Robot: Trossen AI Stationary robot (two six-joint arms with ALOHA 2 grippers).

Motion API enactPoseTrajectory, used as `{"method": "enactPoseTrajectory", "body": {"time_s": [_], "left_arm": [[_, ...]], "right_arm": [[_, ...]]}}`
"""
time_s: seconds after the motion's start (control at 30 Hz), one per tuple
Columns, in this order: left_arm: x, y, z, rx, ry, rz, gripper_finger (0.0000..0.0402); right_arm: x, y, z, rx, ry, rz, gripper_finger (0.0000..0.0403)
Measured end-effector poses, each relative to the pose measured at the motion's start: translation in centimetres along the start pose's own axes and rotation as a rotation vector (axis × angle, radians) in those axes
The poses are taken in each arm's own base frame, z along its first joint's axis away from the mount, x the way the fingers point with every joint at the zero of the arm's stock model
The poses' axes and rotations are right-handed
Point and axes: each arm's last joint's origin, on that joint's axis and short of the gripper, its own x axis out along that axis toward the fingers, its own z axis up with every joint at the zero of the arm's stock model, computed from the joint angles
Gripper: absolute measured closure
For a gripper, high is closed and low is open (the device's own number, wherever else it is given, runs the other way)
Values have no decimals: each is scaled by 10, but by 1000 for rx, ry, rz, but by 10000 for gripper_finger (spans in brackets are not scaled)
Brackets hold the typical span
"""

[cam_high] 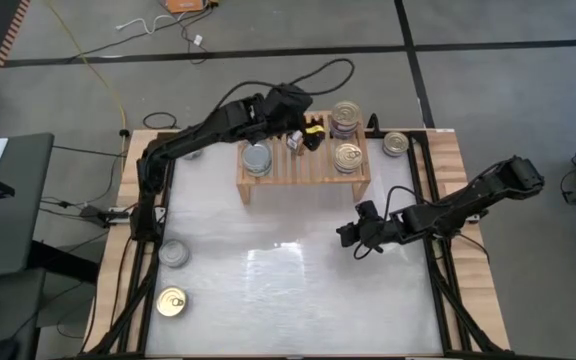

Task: Stack canned seafood by type on shelf
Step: Put the blue-pink tuna can on the shelf

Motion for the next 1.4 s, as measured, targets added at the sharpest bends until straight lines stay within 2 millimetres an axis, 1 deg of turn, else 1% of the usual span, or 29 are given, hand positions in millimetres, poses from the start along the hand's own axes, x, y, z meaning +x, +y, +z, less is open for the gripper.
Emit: {"method": "enactPoseTrajectory", "body": {"time_s": [0.07,0.2,0.3,0.37,0.43,0.47,0.57,0.6,0.67,0.83,0.97,1.2,1.4], "left_arm": [[3,5,-2,-45,34,-5,111],[6,14,-2,-63,57,-11,111],[8,14,-3,-89,59,-9,111],[12,11,-6,-103,71,-9,111],[18,10,-13,-104,126,6,111],[24,9,-18,-120,147,13,111],[33,7,-30,-186,236,24,111],[39,6,-32,-201,238,27,111],[41,6,-34,-210,254,31,111],[45,8,-34,-218,245,48,111],[50,8,-38,-209,262,56,111],[49,9,-38,-165,258,88,111],[49,10,-45,-154,305,121,111]], "right_arm": [[0,0,0,-11,0,0,269],[0,0,0,-15,0,0,269],[0,0,0,-15,0,0,269],[0,0,0,-15,0,1,269],[0,0,0,-15,1,1,269],[0,0,-1,-16,2,2,269],[0,0,-1,-15,3,5,269],[0,1,-1,-14,3,7,269],[0,1,-1,-14,5,8,269],[-1,1,-2,-16,8,12,269],[-1,1,-2,-16,8,12,269],[-1,1,-2,-14,8,12,269],[-1,1,-2,-14,8,12,269]]}}
